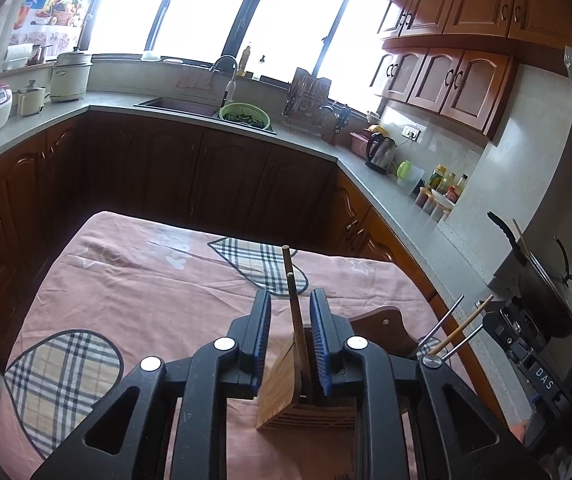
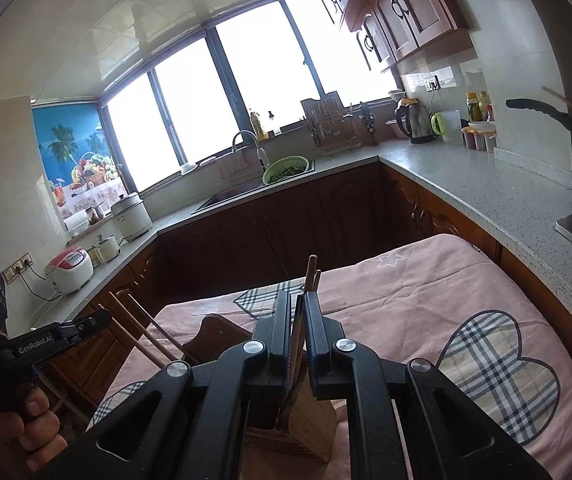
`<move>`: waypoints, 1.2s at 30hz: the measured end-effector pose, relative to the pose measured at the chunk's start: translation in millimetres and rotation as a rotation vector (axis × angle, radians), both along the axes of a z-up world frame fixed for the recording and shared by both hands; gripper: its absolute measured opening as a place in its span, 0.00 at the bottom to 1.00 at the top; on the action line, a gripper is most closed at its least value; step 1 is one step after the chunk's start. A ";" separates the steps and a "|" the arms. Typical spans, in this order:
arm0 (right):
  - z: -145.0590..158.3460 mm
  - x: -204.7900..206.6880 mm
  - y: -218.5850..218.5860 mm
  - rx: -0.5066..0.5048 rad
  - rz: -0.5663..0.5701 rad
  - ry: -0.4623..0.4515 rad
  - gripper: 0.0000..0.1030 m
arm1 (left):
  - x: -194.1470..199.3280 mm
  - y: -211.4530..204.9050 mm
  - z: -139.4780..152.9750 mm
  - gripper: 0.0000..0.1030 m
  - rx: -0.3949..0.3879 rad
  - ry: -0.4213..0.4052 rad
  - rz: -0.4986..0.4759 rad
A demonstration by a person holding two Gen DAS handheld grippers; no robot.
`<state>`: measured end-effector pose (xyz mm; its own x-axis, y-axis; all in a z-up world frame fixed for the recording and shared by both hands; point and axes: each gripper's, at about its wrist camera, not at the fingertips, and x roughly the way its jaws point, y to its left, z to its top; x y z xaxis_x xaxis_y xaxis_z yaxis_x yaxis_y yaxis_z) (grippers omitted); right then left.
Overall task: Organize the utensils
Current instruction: 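Lower the left tool's chopstick into the holder and open while the right tool releases its own, then pull both open tools back from the holder toward the metal spoon and fork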
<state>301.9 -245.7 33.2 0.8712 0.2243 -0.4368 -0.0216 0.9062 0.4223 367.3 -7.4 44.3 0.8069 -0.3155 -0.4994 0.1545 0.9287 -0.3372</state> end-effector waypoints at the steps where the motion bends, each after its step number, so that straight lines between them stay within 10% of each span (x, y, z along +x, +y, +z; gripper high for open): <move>1: 0.4 -0.6 -1.0 0.003 -0.004 0.000 0.12 | -2.2 0.5 0.9 0.32 -0.001 -0.005 0.002; 4: 2.4 -4.9 -6.0 0.016 -0.015 -0.014 0.56 | -10.9 -0.1 3.7 0.46 0.012 -0.020 0.003; 10: 7.4 -21.3 -13.7 0.042 -0.031 -0.042 0.87 | -43.1 3.2 3.5 0.86 0.025 -0.049 0.020; 13: 7.3 -33.2 -15.2 0.043 -0.029 -0.044 0.91 | -62.7 5.8 -2.5 0.99 0.042 -0.042 0.031; 36: -4.9 -127.4 -3.8 0.043 0.015 0.018 0.93 | -166.5 32.1 -15.2 0.99 0.093 0.105 0.038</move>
<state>174.5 -249.5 28.4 0.8596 0.2560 -0.4422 -0.0268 0.8868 0.4613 200.8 24.7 29.1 0.7591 -0.2338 -0.6076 0.0866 0.9612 -0.2617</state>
